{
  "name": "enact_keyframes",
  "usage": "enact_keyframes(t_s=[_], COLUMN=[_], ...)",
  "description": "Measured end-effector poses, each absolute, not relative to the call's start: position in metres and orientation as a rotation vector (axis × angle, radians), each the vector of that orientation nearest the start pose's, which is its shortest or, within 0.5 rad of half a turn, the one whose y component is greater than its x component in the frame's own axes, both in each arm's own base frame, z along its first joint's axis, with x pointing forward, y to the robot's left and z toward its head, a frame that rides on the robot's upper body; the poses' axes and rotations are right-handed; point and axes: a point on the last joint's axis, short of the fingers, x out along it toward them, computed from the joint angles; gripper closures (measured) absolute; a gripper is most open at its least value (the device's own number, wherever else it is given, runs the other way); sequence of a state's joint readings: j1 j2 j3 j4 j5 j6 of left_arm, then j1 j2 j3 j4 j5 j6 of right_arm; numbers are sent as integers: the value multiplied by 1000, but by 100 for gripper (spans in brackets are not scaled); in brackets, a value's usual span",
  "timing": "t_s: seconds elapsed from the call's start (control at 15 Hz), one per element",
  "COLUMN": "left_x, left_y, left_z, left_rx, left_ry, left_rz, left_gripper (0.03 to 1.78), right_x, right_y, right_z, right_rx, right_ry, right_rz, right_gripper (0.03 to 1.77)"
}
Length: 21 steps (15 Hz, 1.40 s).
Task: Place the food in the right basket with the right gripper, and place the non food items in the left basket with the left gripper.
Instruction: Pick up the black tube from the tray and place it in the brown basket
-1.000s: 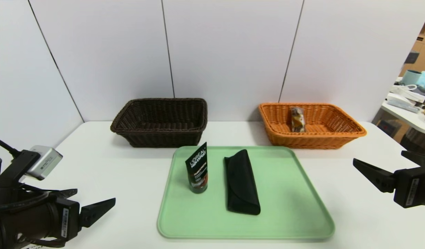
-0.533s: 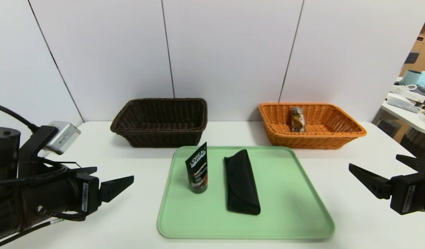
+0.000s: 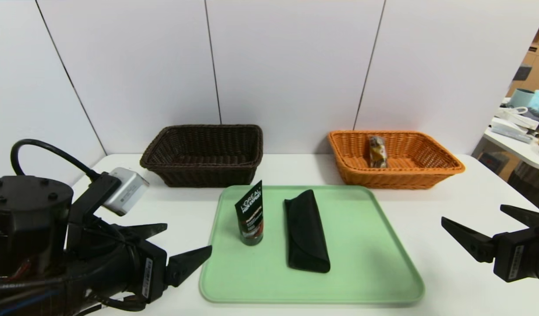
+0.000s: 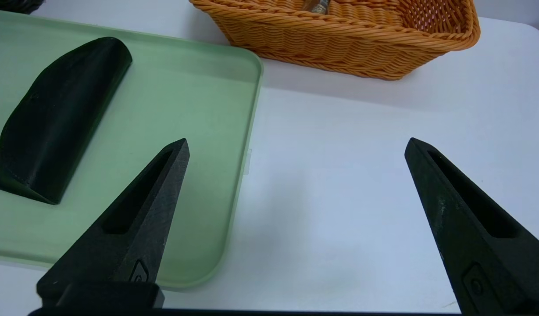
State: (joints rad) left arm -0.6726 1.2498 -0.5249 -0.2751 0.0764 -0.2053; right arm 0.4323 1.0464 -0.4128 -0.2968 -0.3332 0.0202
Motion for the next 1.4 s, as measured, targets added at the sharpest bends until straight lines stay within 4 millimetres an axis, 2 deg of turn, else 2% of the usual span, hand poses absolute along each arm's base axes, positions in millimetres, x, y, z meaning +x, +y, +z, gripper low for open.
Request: enact_keyframes(t_s=[0.4,1.07,1.4], left_x=[130,148,159], left_y=[-126,-169,-182], left_z=[161,142,130], left_rx=[9,-3,4], left_ry=[471,403,390], left_rz=[-575,-587,-566], left_gripper=[12,12,12], right_x=[120,116,112], right_y=[48,46,44], right_z=[181,175,175], right_rx=[-109,-117,-119], right_ry=[320,332,323], right_rz=[98,100,103], right_gripper=[11,11,11])
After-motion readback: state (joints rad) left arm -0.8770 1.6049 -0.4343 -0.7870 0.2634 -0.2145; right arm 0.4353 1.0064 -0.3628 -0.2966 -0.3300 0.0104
